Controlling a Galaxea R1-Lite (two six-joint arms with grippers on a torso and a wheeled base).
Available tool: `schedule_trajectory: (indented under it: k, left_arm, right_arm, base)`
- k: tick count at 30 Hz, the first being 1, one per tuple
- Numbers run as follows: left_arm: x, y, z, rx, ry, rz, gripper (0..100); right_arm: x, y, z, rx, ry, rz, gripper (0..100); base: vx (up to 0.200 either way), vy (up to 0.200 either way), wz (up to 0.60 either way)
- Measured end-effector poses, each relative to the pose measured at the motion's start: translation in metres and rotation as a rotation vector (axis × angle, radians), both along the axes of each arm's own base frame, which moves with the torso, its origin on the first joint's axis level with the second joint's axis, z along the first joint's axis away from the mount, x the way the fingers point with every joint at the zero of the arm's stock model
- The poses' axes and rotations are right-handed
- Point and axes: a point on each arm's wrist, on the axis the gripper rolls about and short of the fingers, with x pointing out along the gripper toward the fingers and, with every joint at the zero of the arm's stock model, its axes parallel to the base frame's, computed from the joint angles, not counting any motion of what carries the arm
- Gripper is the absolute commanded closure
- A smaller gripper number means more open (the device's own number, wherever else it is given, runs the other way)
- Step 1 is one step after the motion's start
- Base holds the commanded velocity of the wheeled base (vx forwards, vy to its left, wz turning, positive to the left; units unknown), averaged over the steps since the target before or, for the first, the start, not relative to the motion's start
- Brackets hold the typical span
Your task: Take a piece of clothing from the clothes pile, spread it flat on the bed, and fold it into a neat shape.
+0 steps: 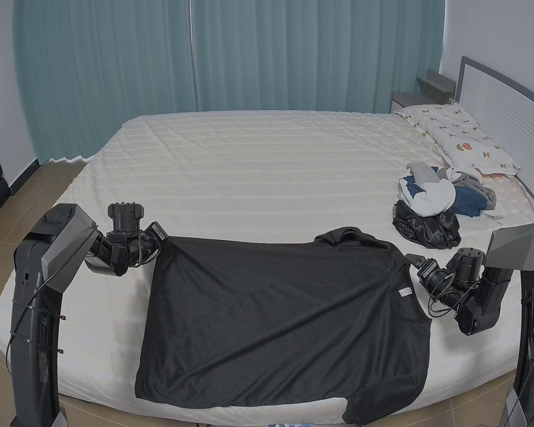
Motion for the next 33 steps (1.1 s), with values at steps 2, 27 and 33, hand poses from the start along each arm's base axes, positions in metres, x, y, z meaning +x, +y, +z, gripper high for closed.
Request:
schedule_trajectory:
  k: [2, 27, 33]
  left_arm:
    - [0.001, 0.003, 0.000, 0.000, -0.005, 0.005, 100]
    - [0.002, 0.011, -0.007, -0.061, 0.011, 0.054, 0]
    - [0.001, 0.013, -0.005, -0.107, 0.015, 0.082, 0]
  right_arm:
    - [0.001, 0.000, 0.002, -0.003, -0.019, -0.007, 0]
    - [0.078, 0.072, 0.050, -0.337, -0.053, 0.251, 0]
    - [0.105, 0.107, 0.066, -0.347, -0.063, 0.269, 0]
  base:
    - [0.000, 0.000, 0.00]
    - [0.000, 0.000, 0.00]
    - [0.000, 0.000, 0.00]
